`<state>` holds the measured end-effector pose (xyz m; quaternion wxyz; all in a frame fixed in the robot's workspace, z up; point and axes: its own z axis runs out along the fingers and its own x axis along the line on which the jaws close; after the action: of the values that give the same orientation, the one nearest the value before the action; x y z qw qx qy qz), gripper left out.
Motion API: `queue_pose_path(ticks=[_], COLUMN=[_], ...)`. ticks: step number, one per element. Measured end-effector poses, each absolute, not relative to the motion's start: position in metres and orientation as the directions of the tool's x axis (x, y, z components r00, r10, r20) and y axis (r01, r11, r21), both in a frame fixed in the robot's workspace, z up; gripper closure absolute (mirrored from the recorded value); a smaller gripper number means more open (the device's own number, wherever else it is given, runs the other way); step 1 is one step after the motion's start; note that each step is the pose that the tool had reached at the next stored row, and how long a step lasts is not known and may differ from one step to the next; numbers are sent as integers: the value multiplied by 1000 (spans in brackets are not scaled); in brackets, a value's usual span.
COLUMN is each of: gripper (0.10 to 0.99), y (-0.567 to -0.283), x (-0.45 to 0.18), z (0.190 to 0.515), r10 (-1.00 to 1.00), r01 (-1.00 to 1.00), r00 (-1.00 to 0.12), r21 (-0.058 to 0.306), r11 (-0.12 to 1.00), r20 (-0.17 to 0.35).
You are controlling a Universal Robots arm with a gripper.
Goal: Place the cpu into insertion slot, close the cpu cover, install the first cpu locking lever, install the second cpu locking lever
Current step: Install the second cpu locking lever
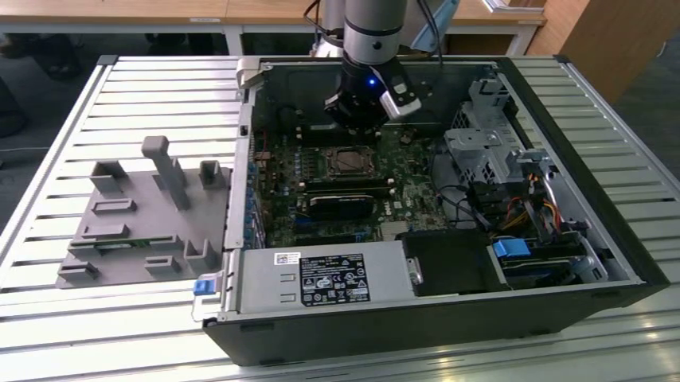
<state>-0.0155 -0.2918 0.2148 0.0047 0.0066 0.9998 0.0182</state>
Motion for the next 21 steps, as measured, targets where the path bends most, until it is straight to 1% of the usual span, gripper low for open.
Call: queue_pose_path(ticks=[15,21], gripper=[976,976], y=[-301,-302], x=[-16,-16], z=[216,231], r10=[13,13], r01=[13,13], r00=[-1000,-1000], r21=[37,43], r11=[999,999], r20=[-9,-9])
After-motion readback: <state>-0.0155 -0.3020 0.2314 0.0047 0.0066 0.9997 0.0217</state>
